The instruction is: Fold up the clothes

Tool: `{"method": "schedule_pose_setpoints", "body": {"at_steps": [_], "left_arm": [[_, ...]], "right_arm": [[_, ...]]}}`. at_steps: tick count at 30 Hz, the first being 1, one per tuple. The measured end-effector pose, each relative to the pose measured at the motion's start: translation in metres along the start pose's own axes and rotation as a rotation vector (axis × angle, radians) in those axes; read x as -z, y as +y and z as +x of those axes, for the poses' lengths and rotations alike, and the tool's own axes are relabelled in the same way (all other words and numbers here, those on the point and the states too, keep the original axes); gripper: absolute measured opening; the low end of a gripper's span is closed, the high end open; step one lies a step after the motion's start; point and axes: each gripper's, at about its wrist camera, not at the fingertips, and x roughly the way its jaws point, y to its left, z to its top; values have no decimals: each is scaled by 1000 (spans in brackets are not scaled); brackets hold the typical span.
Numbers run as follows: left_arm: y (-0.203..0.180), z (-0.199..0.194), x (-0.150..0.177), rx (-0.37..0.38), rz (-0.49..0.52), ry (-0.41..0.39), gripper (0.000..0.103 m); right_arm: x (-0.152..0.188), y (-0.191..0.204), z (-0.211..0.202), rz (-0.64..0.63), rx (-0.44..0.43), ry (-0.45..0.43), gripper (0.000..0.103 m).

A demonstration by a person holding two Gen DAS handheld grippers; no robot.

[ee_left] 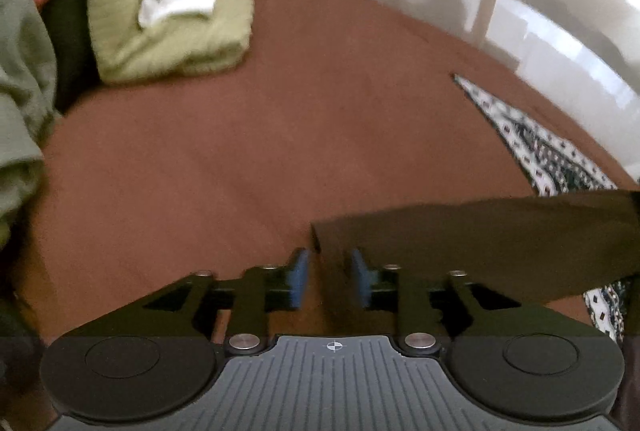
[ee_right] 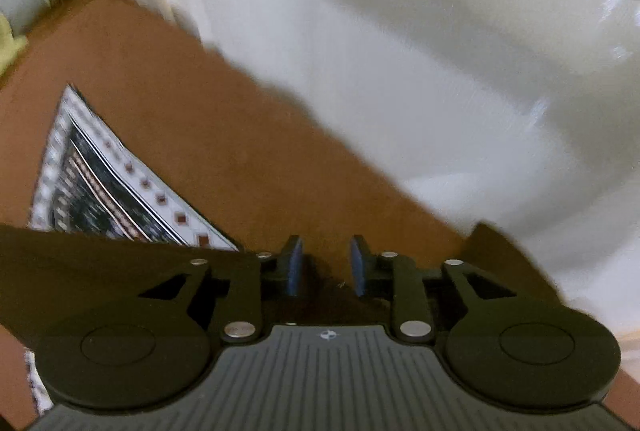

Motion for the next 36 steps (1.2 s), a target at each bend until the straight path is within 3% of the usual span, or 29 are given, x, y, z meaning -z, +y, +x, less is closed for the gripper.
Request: {"method": "schedule_pose_setpoints", "body": {"at_steps": [2, 3, 5, 7, 10, 14, 20, 25, 28, 36], "left_arm": [[0, -18, -4, 12, 11, -40, 57], [-2, -28, -6, 35, 24, -55, 57], [-14, -45, -3, 128, 69, -59, 61], [-32, -57, 5, 240, 128, -41, 62], [-62, -70, 25, 393, 225, 3, 64], [-103, -76, 72, 540, 330, 78, 70], [-150, -85, 128, 602, 523, 173, 73], [-176, -87, 148, 582, 671, 182, 76], [-184, -82, 150, 573, 686, 182, 76], [-198, -52, 142, 594, 755, 217, 78]], "right_arm": [[7, -9, -46, 55, -50, -75, 32], [12, -13, -72, 79, -75, -115, 37], [35, -13, -125, 81, -78, -182, 53], [63, -11, -178, 74, -67, -245, 59], [119, -4, -238, 89, -54, -276, 60], [207, 6, -284, 178, -18, -244, 64], [346, 21, -298, 394, 12, -123, 65], [419, 41, -296, 520, 51, -35, 65], [443, 49, -296, 562, 47, -12, 65], [443, 62, -267, 613, 58, 19, 65]]}}
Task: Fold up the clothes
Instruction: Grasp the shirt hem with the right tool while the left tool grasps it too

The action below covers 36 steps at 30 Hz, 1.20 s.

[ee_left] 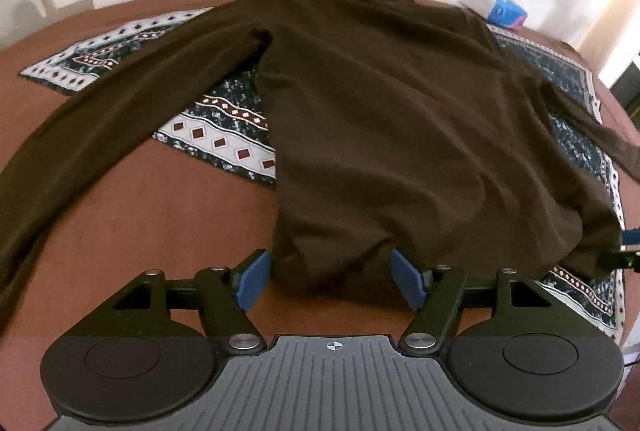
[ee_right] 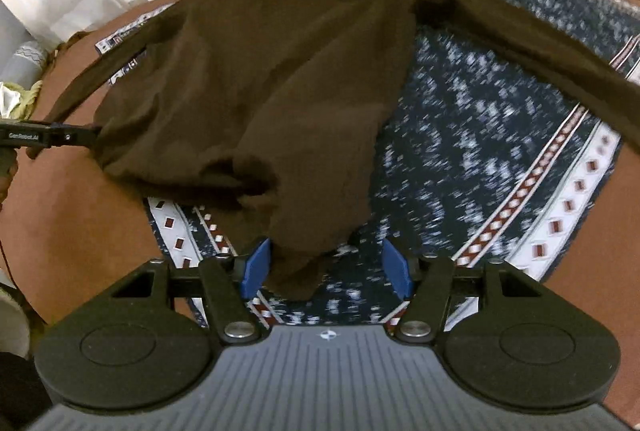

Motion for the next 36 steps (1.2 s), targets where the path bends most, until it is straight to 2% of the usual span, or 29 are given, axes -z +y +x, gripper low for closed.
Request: {"method": "schedule_pose_setpoints", "body": {"at_steps": [1, 2, 3, 4, 5, 7, 9, 11, 14, 16, 18, 19, 21, 22, 23, 26, 28, 29, 30, 31, 34, 36], "left_arm": [[2, 2, -1, 10, -2, 1, 66], [3, 2, -3, 27, -2, 7, 21], [5, 1, -5, 48, -1, 16, 8], [7, -1, -7, 68, 1, 26, 8], [10, -6, -10, 99, -1, 25, 7], [16, -22, -18, 170, -5, 8, 5], [23, -39, -30, 213, -6, -31, 5], [30, -51, -49, 231, -17, -86, 5], [39, -44, -84, 218, -57, -160, 5], [41, -24, -106, 182, -91, -189, 6], [41, 3, -125, 151, -125, -184, 17], [40, 16, -132, 136, -129, -167, 33], [37, 35, -142, 87, -121, -132, 43], [37, 42, -145, 67, -117, -115, 52], [40, 45, -147, 55, -118, -108, 57], [56, 41, -149, 39, -137, -109, 60], [70, 28, -146, 31, -152, -129, 62], [74, 22, -144, 28, -146, -138, 62], [75, 17, -142, 27, -120, -141, 62], [74, 11, -139, 27, -87, -140, 62], [56, 15, -129, -4, 60, -114, 62], [37, 27, -123, -53, 167, -114, 62]], "right_arm": [[1, 2, 4, 7, -7, 6, 65], [0, 3, 5, 10, -22, 7, 57], [0, 4, 7, 14, -39, 12, 28], [-3, 3, 7, 31, -73, 38, 12], [-7, 2, 3, 50, -111, 53, 6], [-17, 2, -11, 48, -169, 59, 5], [-30, 2, -32, 29, -231, 32, 4], [-51, -4, -54, 42, -280, -37, 4], [-88, -15, -68, 76, -282, -155, 4], [-115, -22, -58, 94, -235, -209, 4], [-140, -30, -32, 118, -163, -219, 4], [-148, -35, -17, 144, -132, -211, 4], [-161, -46, 17, 205, -71, -167, 5], [-164, -51, 31, 235, -49, -140, 6], [-165, -56, 44, 264, -29, -116, 7], [-161, -63, 61, 330, -9, -95, 10], [-156, -65, 49, 345, -32, -119, 13], [-153, -65, 41, 345, -37, -133, 18], [-149, -64, 32, 336, -34, -153, 29], [-146, -63, 22, 332, -29, -169, 35], [-140, -56, 8, 306, -20, -173, 38], [-137, -51, 3, 287, -16, -166, 38]]}}
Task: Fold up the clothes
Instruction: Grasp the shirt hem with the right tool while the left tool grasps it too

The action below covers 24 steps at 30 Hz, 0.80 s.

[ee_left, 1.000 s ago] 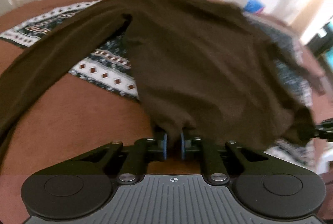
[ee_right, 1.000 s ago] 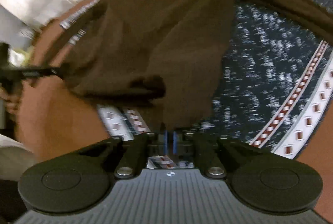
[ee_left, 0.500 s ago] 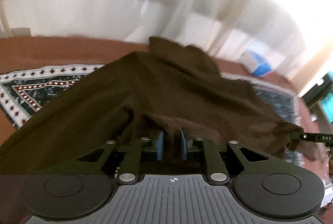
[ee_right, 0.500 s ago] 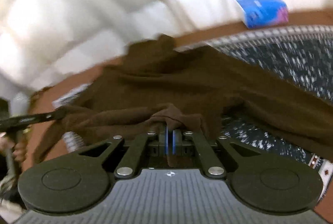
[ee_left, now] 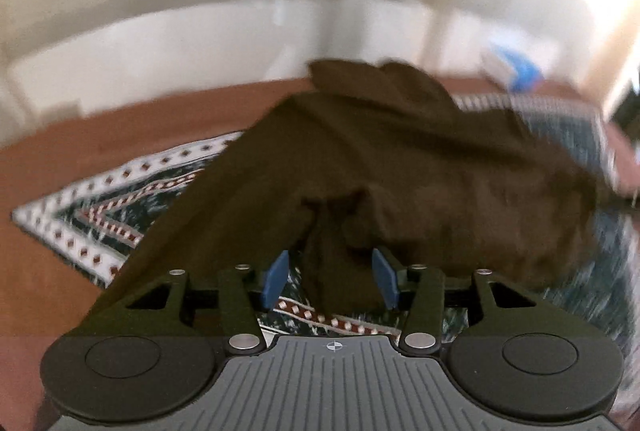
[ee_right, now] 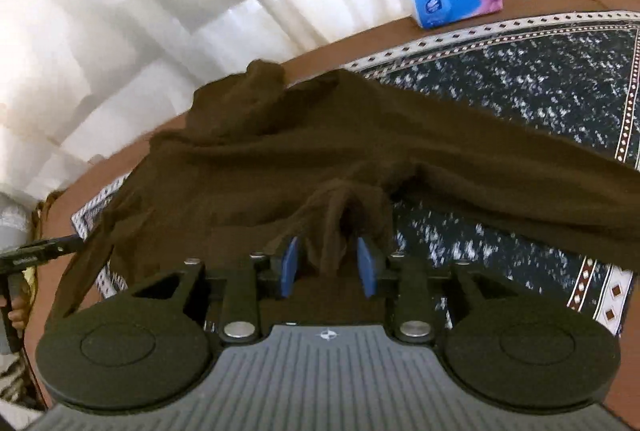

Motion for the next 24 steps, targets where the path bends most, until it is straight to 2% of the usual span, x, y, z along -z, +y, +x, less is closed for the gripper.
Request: {"method": "schedule_pose_setpoints", "body": {"at_steps": [2, 4, 6, 12, 17, 24], "left_arm": [[-14, 13, 2, -27, 56, -2, 62], [-22, 25, 1, -23, 71, -4, 62], [-26, 30, -1, -16, 88, -8, 63], [-33, 42, -7, 6, 128, 1, 65], [-33, 45, -8, 36, 108, 8, 65], [-34, 52, -8, 62, 126, 26, 63]], "right_arm": [[4, 6, 6, -28, 13, 14, 39], [6, 10, 14, -49, 29, 30, 44], [8, 15, 23, -71, 45, 45, 44], [5, 19, 26, -133, 135, 18, 45], [-4, 13, 34, -87, 102, 23, 45], [-8, 16, 53, -87, 82, 60, 43]]}}
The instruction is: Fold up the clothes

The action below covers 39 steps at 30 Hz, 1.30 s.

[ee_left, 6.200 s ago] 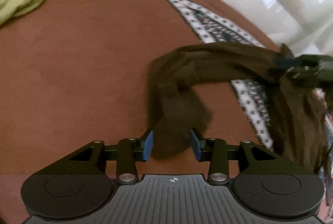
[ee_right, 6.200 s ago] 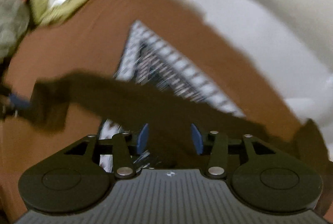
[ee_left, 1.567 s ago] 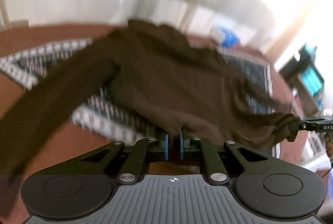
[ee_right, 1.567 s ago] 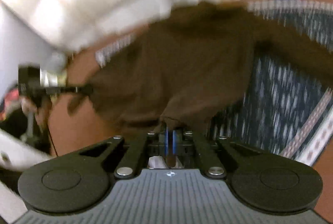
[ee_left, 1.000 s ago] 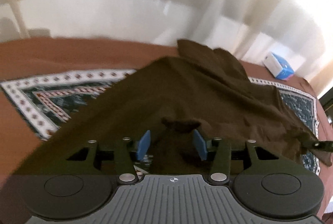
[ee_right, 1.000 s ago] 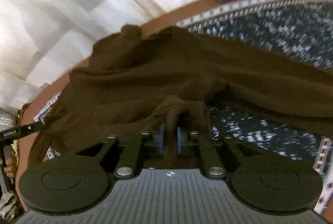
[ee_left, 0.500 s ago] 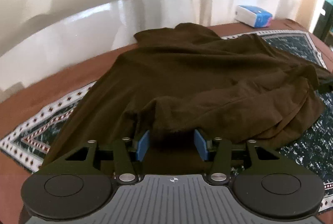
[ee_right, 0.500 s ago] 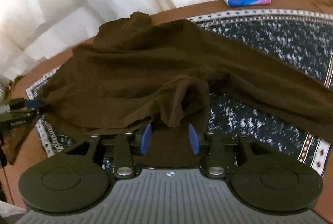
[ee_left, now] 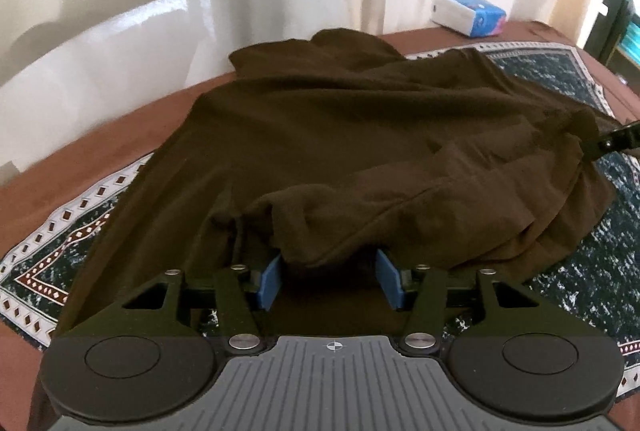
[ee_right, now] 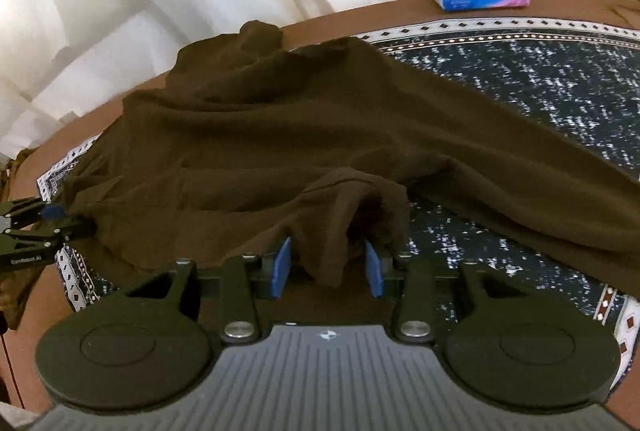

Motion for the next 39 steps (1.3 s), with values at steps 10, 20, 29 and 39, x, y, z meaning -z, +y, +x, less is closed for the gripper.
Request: {"method": "schedule_pose_setpoints", "body": {"at_steps": [10, 20, 29, 39], "left_arm": [[27, -38, -12, 289, -232, 68, 5], [19, -147, 44, 482, -493, 220, 5], [-26, -152, 151, 352, -549, 396, 0], [-41, -143, 191, 264, -504, 375, 24]], "right_arm": [[-8, -10, -35, 87, -129, 8, 8], [41, -18, -146, 175, -318, 147, 8], [146, -24, -144, 187, -343, 303, 8], [186, -33, -115, 170, -252, 323, 8]]}}
